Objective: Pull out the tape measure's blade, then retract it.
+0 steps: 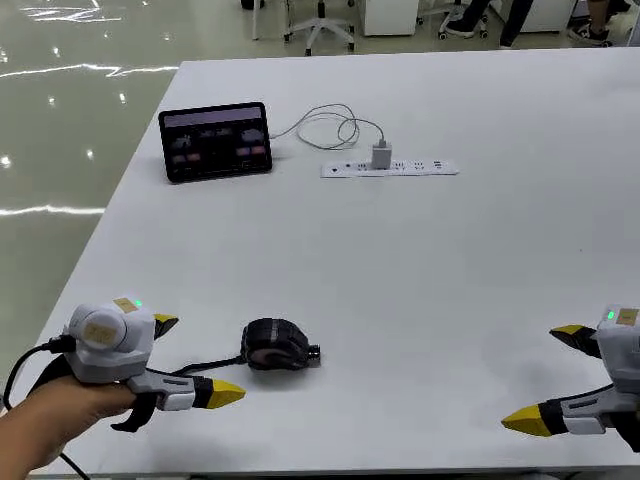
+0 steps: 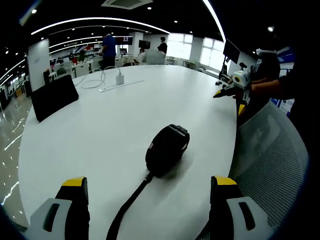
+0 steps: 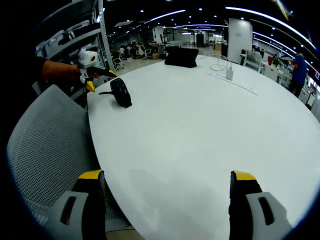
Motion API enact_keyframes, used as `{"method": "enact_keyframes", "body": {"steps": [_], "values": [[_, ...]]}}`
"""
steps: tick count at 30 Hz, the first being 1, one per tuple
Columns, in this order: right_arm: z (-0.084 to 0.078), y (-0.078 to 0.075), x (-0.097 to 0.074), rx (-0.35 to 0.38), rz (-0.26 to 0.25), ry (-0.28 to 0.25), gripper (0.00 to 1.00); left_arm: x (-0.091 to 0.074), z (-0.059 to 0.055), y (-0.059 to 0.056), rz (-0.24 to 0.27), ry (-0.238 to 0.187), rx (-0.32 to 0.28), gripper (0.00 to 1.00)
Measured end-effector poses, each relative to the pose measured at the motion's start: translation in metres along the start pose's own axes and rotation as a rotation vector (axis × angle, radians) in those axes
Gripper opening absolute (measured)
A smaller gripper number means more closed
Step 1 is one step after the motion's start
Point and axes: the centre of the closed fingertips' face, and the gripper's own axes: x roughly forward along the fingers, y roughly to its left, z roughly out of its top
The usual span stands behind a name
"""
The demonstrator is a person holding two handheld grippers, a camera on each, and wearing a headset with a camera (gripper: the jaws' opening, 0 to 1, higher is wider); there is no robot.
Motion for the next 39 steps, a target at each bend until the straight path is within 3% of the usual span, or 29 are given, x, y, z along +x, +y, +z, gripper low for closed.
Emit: {"method": "enact_keyframes", "body": {"steps": [4, 13, 20, 32, 35, 39], "values": [[0.013, 0.006, 0.007, -0.025, 0.023, -0.037, 1.00, 0.007, 0.006, -0.002, -0.014, 0.019, 0.067, 0.98], [0.025, 0.017, 0.030, -0.043, 0.080, -0.019, 1.00, 0.023, 0.015, -0.008, -0.075, 0.075, 0.165, 0.94], [0.038, 0.030, 0.053, -0.044, 0.125, -0.034, 1.00, 0.038, 0.015, -0.012, -0.142, 0.139, 0.260, 0.90], [0.068, 0.054, 0.086, -0.153, 0.208, -0.035, 1.00, 0.060, 0.013, -0.028, -0.256, 0.255, 0.391, 0.83], [0.077, 0.060, 0.094, -0.179, 0.230, -0.042, 1.00, 0.065, 0.015, -0.032, -0.268, 0.260, 0.420, 0.82], [0.088, 0.069, 0.105, -0.208, 0.257, -0.044, 0.99, 0.070, 0.017, -0.037, -0.283, 0.259, 0.464, 0.71]]}}
